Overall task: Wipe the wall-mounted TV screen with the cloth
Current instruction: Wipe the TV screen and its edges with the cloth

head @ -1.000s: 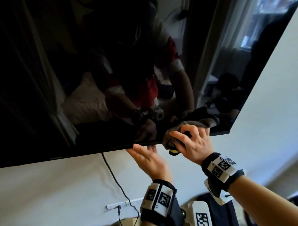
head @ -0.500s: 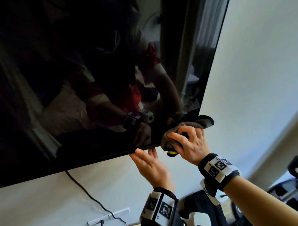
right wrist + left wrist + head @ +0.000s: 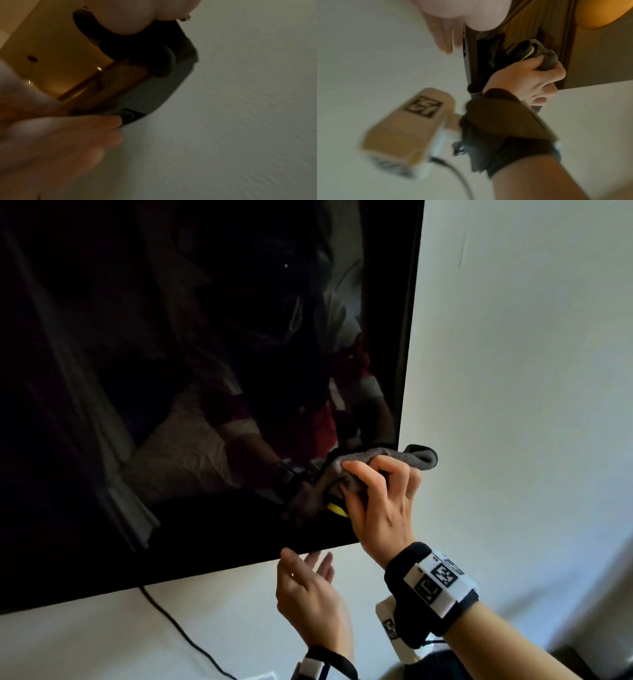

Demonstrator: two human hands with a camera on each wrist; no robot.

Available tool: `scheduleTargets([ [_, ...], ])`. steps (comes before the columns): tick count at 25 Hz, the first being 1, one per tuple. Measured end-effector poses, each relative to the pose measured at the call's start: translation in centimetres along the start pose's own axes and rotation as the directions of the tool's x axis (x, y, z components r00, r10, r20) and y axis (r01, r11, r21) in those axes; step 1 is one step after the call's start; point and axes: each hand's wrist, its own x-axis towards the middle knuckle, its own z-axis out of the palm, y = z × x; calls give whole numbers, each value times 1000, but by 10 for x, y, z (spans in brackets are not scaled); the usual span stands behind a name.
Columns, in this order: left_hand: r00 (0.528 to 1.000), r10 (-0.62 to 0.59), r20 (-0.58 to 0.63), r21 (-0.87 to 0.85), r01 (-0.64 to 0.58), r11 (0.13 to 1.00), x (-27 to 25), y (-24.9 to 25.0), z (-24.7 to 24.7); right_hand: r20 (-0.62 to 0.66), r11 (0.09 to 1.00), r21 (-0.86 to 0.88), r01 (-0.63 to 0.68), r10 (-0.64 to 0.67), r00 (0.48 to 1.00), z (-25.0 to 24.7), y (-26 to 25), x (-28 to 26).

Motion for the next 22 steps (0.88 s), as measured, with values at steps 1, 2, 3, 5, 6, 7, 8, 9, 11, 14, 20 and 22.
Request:
scheduleTargets([
  [1, 995, 100, 6, 152, -100, 983, -2, 1, -7, -22, 999, 15, -36, 36, 999, 1, -4, 8],
  [2, 963, 268, 32, 270, -266, 925, -3, 5, -14, -41, 998, 29, -63, 64, 997, 2, -8, 16],
  [3, 884, 460, 84, 334, -460, 823, -2, 10, -20, -53, 996, 41, -79, 81, 995, 2, -11, 23],
  [5, 615, 757, 220, 367, -771, 520, 9, 28, -28, -68, 995, 46, -90, 93, 993, 2, -14, 35],
  [6, 457, 845, 278, 379, -860, 341, 18, 38, -30, -74, 995, 47, -93, 97, 993, 1, -15, 42],
  [7, 309, 891, 333, 399, -902, 164, 27, 50, -31, -80, 995, 45, -94, 97, 992, 0, -17, 50],
  [8, 206, 901, 382, 427, -904, 25, 36, 65, -30, -86, 995, 41, -90, 94, 992, 0, -19, 59],
  [9, 152, 892, 425, 458, -886, -67, 46, 80, -29, -95, 996, 38, -85, 89, 992, -1, -21, 70],
  [11, 131, 862, 489, 524, -835, -170, 61, 112, -23, -118, 996, 38, -84, 88, 989, -3, -28, 94],
  [14, 122, 833, 540, 557, -793, -245, 73, 156, -8, -169, 995, 18, -100, 101, 980, -4, -37, 129],
  [20, 79, 851, 519, 547, -796, -259, 65, 225, 31, -215, 991, 15, -130, 130, 968, -6, -50, 173],
  [22, 74, 845, 530, 542, -796, -270, 68, 237, 35, -219, 992, 21, -125, 127, 967, -7, -52, 189],
])
